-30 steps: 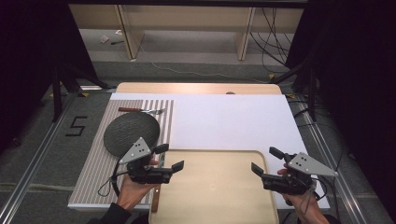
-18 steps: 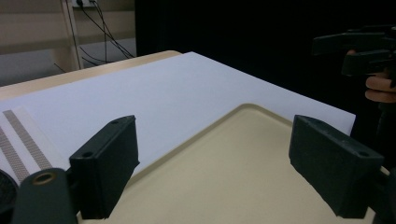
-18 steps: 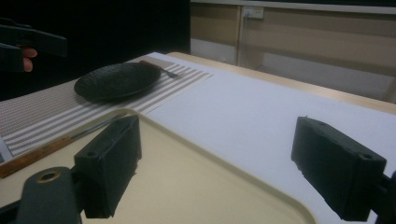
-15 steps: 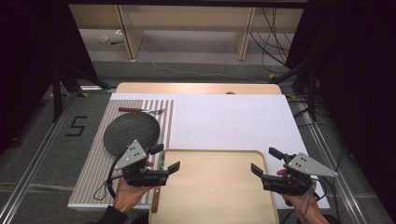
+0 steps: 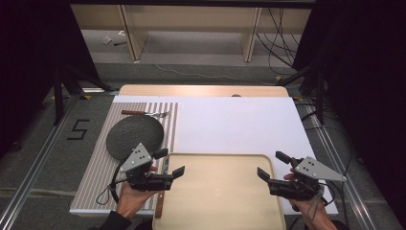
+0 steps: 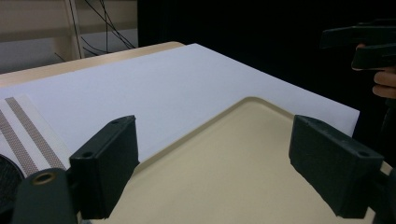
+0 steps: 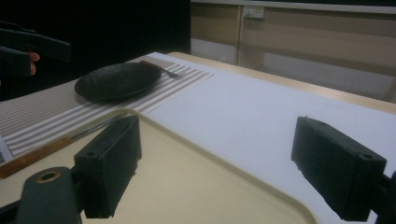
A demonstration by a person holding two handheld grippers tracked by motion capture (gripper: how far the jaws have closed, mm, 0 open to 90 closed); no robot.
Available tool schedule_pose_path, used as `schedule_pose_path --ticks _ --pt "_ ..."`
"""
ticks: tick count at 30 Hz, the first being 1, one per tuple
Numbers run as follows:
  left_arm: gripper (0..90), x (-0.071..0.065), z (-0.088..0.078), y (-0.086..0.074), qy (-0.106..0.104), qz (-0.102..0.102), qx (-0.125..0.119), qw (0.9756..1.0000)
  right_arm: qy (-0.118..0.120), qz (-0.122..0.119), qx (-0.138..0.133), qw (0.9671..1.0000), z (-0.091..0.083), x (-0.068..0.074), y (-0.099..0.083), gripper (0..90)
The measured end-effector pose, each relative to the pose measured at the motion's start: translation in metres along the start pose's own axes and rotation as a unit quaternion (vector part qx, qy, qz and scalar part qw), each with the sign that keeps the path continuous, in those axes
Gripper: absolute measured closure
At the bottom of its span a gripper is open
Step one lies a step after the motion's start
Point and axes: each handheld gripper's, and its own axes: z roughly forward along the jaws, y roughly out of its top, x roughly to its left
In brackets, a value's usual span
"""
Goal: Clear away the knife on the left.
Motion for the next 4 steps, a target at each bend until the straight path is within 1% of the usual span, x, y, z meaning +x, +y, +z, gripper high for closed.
schedule_pose_path --ticks 4 --pt "15.7 -0.0006 0.0005 -0.0004 -0.001 0.001 0.005 1.0 -0.001 -0.001 0.001 1.0 -0.0001 0.0001 0.0001 16.9"
